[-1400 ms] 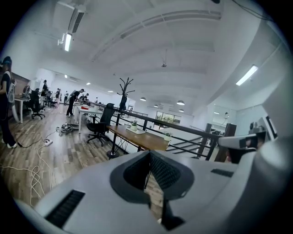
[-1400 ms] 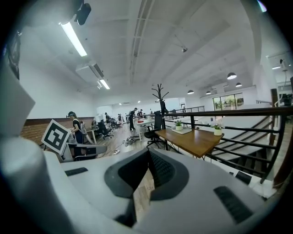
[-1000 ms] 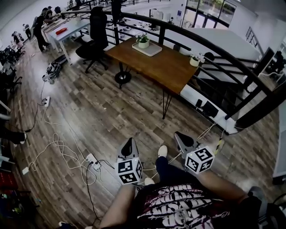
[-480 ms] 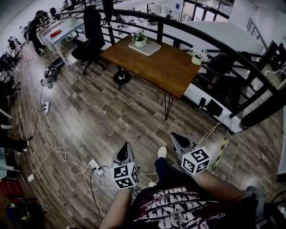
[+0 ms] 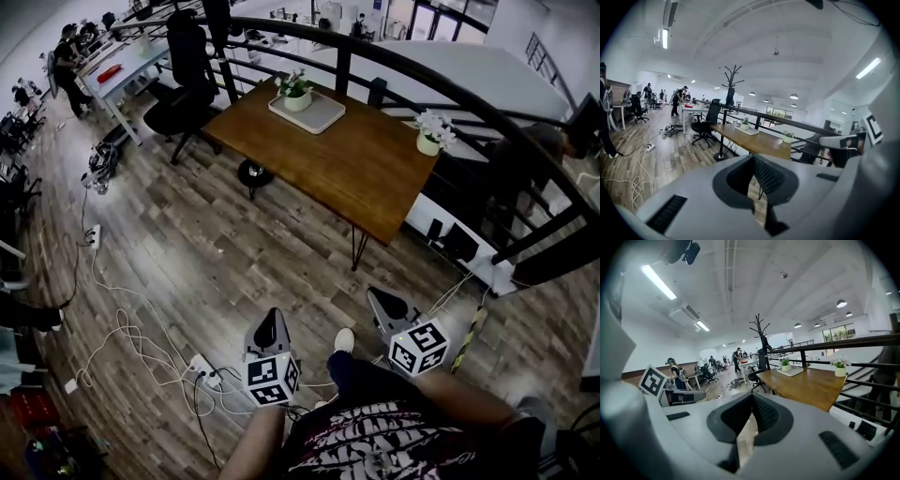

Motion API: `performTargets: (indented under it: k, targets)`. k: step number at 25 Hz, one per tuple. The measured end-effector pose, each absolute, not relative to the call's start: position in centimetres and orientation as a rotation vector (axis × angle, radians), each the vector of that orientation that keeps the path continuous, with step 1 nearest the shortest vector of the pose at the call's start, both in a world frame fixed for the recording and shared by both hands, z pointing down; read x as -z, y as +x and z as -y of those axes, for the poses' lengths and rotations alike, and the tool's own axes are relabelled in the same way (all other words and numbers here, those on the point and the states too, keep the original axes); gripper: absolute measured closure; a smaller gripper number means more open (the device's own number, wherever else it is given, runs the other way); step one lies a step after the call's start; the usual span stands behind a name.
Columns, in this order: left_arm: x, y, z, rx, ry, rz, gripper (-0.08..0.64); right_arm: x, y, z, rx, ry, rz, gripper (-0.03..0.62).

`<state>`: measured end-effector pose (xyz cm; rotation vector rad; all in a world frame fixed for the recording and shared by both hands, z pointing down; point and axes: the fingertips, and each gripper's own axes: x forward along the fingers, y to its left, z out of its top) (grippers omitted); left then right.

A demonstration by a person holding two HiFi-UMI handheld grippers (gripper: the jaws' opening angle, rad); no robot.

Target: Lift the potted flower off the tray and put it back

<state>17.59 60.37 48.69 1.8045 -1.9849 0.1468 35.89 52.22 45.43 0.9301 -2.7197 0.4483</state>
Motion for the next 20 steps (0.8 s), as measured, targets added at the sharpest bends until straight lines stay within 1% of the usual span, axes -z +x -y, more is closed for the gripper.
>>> performTargets:
  k: [6, 10, 16, 20]
  targets:
    - [-50.0, 17.8, -52.7, -0.162, 1.788, 1.922, 0.551, -46.3, 35.1, -44.3, -0.480, 0.904, 2.691, 0.594]
    - [-49.5, 16.7, -48.3, -0.168, 1.782, 1.915, 0.551, -46.1, 33.6, -39.6, -0.502, 0.881, 2.692, 0.594]
    - [-48.5, 13.3, -43.4, -0.185, 1.801, 1.944, 0.551, -46.5, 30.5, -35.2, -0.535, 0.882, 2.713, 0.594]
    - [-47.9, 8.9, -40.3, -0.166, 1.811, 1.945, 0.551, -47.0, 27.2, -33.4, -0.543, 0.899, 2.696, 0.594]
